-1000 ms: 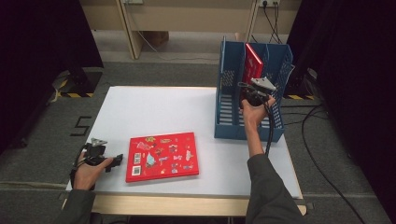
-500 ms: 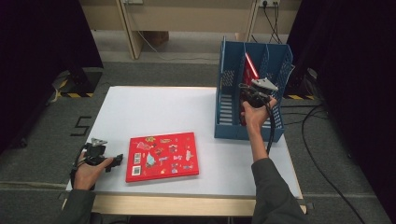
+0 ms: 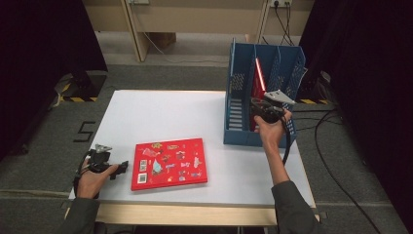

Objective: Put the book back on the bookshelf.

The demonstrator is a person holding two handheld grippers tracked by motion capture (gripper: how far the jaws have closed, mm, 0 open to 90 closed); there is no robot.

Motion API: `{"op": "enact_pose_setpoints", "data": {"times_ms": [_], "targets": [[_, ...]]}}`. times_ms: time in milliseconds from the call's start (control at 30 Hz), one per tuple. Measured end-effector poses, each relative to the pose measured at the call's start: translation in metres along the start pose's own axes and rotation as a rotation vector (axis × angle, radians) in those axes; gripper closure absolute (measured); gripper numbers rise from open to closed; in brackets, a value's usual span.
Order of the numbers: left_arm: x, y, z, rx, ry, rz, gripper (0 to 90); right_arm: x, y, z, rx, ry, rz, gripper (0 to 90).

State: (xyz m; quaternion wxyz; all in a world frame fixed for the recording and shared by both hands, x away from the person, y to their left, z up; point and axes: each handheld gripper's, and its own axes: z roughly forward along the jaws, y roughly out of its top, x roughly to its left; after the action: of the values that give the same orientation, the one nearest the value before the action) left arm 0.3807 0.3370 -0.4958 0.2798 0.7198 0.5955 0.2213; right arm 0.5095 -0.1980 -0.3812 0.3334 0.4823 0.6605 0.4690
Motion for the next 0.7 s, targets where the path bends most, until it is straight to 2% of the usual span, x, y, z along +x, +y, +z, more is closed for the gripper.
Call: {"op": "enact_pose_setpoints", "data": {"times_ms": [100, 200, 267, 700], "targets": [[0.0, 0.0, 0.0, 0.0, 0.001, -0.001, 13.8, 0.0, -0.008, -0.007, -0.01, 0.019, -0.002, 61.8], [0.0, 0.0, 0.0, 0.003, 0.0, 0.0, 13.8, -0.001, -0.014, -0.01, 0.015, 0.026, -0.018, 65.4], [0.0, 0.0, 0.0, 0.005, 0.001, 0.0, 13.7, -0.003, -0.018, -0.011, 0.0, 0.035, -0.01, 66.6], [0.0, 0.0, 0.0, 0.002, 0.0, 0.0, 13.7, 0.001, -0.006, 0.017, 0.021, 0.007, -0.018, 65.3]]}}
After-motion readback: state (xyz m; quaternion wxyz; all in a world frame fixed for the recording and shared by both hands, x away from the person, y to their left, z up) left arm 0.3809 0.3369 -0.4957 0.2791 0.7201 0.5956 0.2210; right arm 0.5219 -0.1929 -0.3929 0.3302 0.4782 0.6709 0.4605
